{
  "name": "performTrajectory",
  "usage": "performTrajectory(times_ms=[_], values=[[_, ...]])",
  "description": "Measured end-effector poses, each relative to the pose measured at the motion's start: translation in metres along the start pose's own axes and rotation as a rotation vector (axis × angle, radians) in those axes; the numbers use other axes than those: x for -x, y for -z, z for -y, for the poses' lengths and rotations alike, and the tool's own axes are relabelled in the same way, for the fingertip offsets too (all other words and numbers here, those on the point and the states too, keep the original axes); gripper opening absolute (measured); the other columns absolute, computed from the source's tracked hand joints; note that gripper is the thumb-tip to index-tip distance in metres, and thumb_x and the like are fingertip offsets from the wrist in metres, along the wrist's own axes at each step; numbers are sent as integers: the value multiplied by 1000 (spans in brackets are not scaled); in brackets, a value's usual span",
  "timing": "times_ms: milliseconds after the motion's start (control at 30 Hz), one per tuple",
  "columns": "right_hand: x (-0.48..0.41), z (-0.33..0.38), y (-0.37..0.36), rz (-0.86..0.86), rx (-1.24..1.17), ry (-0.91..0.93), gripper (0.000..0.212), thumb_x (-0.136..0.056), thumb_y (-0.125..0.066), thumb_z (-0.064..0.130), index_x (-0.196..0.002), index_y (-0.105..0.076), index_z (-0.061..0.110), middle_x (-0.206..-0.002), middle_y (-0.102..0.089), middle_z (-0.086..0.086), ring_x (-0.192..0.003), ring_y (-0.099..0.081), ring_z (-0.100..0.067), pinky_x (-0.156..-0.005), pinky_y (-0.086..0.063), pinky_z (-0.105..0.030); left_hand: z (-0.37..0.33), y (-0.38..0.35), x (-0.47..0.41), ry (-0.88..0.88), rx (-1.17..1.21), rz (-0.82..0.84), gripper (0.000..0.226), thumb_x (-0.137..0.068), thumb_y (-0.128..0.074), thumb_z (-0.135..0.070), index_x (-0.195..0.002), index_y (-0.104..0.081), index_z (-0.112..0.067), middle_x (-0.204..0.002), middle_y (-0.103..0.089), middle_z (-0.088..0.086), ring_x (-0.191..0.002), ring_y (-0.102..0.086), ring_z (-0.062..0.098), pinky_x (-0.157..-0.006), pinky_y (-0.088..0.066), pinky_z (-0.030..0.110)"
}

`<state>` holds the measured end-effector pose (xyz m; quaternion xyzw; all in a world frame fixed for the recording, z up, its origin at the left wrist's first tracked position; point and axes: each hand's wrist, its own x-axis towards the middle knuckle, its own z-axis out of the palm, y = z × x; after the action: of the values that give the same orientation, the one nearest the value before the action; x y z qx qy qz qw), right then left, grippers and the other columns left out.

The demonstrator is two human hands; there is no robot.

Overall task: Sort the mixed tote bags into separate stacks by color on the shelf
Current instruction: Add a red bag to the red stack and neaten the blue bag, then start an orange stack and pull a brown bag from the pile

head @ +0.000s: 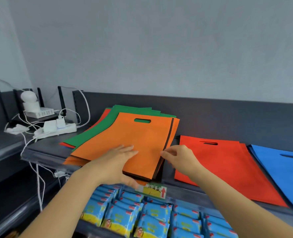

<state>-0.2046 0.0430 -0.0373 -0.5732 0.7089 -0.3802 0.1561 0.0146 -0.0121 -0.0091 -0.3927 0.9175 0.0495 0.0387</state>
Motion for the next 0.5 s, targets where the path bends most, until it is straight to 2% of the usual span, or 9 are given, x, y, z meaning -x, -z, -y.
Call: performTrajectory(times_ms=[67, 133, 200, 233, 267, 300, 333, 367, 500], values=[[-3, 3, -6, 0, -55, -49, 35, -91, -56, 39, -107, -67, 10, -90, -65, -2, -77, -58, -16, -72, -46, -26, 6, 1, -1, -38, 48, -43, 96, -69, -54, -72, -149, -14, -37, -156, 1, -16, -144, 1, 7, -118, -10, 35], [-5, 4, -9, -36, -148, -106, 32, -91, -57, 38, -99, -69, 8, -84, -68, -8, -77, -64, -23, -75, -55, -34, 12, 6, -4, -45, 98, -16, 83, -73, -46, -72, -146, -21, -41, -155, -5, -19, -144, -5, 7, -117, -13, 36], [-7, 5, -10, -56, -274, -176, 29, -90, -60, 34, -98, -69, 8, -84, -69, -9, -78, -66, -20, -72, -57, -31, 15, 13, -6, -43, 106, 25, 75, -73, -39, -72, -142, -31, -42, -153, -14, -20, -141, -17, 8, -115, -19, 37], [-7, 7, -10, -56, -333, -204, 27, -90, -61, 32, -99, -69, 7, -84, -68, -8, -76, -65, -17, -68, -56, -26, 16, 16, -6, -42, 111, 15, 64, -79, -36, -70, -136, -41, -40, -149, -28, -18, -133, -32, 9, -110, -28, 35], [-8, 8, -11, -56, -386, -225, 25, -90, -62, 29, -100, -68, 7, -84, -67, -7, -74, -64, -15, -64, -54, -23, 17, 18, -8, -39, 128, -25, 49, -86, -34, -64, -119, -54, -34, -132, -51, -12, -113, -50, 10, -95, -40, 32], [-8, 10, -10, -60, -430, -239, 23, -90, -62, 28, -99, -68, 7, -84, -66, -7, -72, -63, -14, -61, -52, -21, 19, 18, -11, -31, 152, -104, 41, -92, -33, -58, -94, -58, -25, -100, -62, -4, -85, -54, 11, -74, -42, 28], [-8, 11, -10, -66, -465, -251, 21, -90, -62, 27, -97, -67, 8, -83, -65, -7, -71, -62, -14, -59, -51, -20, 21, 18, -14, -15, 166, -191, 44, -96, -32, -53, -75, -49, -18, -74, -53, -1, -65, -47, 13, -60, -36, 28], [-9, 12, -10, -72, -483, -264, 20, -90, -61, 28, -94, -67, 9, -81, -64, -7, -69, -61, -14, -58, -51, -20, 23, 16, -16, 9, 166, -264, 47, -97, -32, -51, -68, -40, -14, -65, -42, 0, -58, -40, 15, -54, -30, 29], [-11, 14, -9, -87, -461, -305, 29, -93, -56, 35, -90, -68, 9, -73, -58, -5, -63, -52, -14, -56, -47, -22, 30, 11, -23, 70, 143, -408, 50, -95, -39, -51, -63, -33, -13, -61, -36, 0, -55, -35, 16, -51, -23, 29]])
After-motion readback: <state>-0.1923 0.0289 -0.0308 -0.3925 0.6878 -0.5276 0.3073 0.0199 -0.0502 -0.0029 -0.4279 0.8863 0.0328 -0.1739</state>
